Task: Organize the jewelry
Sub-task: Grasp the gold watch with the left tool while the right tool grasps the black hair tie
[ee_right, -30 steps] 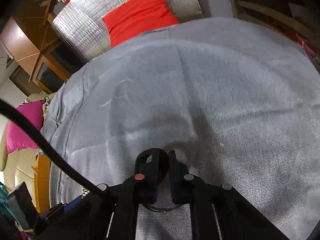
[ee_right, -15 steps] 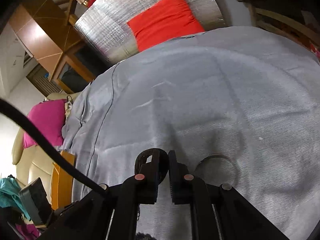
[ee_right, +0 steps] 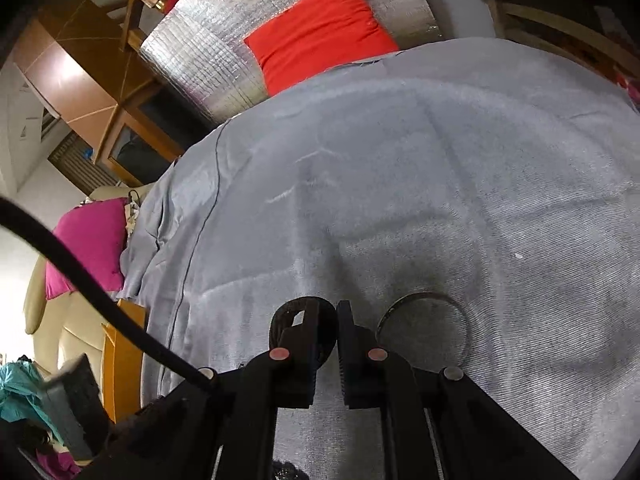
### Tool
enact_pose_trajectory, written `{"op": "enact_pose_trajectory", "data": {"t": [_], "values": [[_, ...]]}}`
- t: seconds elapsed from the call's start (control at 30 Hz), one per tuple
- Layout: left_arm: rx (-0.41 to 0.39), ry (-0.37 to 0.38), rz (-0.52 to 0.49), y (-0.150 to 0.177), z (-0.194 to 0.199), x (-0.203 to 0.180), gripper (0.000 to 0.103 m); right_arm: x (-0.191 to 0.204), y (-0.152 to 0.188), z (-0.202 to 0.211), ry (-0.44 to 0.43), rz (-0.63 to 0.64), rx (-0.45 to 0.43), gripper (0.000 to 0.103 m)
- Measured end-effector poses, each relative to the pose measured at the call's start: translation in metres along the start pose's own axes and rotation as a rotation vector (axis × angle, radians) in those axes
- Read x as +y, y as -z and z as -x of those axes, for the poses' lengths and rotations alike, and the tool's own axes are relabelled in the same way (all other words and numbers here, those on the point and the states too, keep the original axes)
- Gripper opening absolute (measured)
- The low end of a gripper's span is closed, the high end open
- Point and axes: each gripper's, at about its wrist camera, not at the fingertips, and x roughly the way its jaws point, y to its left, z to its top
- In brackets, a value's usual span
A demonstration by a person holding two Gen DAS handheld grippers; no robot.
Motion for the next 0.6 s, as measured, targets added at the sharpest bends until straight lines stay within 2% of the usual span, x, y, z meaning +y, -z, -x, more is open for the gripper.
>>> {"op": "enact_pose_trajectory", "data": {"t": [0.2,0.23,0.27,0.33,0.53,0.6], "values": [[-0.020,-0.047,-0.062,0.000,-0.013,-0.023,0.065,-0.006,0.000,0.004,-0.003,-0.006,-0.002,0.010],[-0.025,-0.053,-0.069,0.001,-0.015,-0.026,0.063,-0.006,0.000,0.005,-0.003,-0.006,-0.002,0.010],[-0.032,-0.058,-0.078,0.001,-0.016,-0.029,0.049,-0.006,0.000,0.005,-0.005,-0.008,-0.001,0.010],[-0.039,-0.079,-0.098,0.001,-0.018,-0.032,0.032,-0.005,0.000,0.005,-0.008,-0.004,-0.003,0.010],[-0.063,-0.060,-0.076,-0.002,-0.009,-0.019,0.016,0.003,0.002,0.008,-0.030,0.012,-0.009,0.010],[-0.073,-0.063,-0.081,-0.002,-0.004,-0.016,0.013,0.007,0.003,0.007,-0.039,0.015,-0.009,0.010]]}}
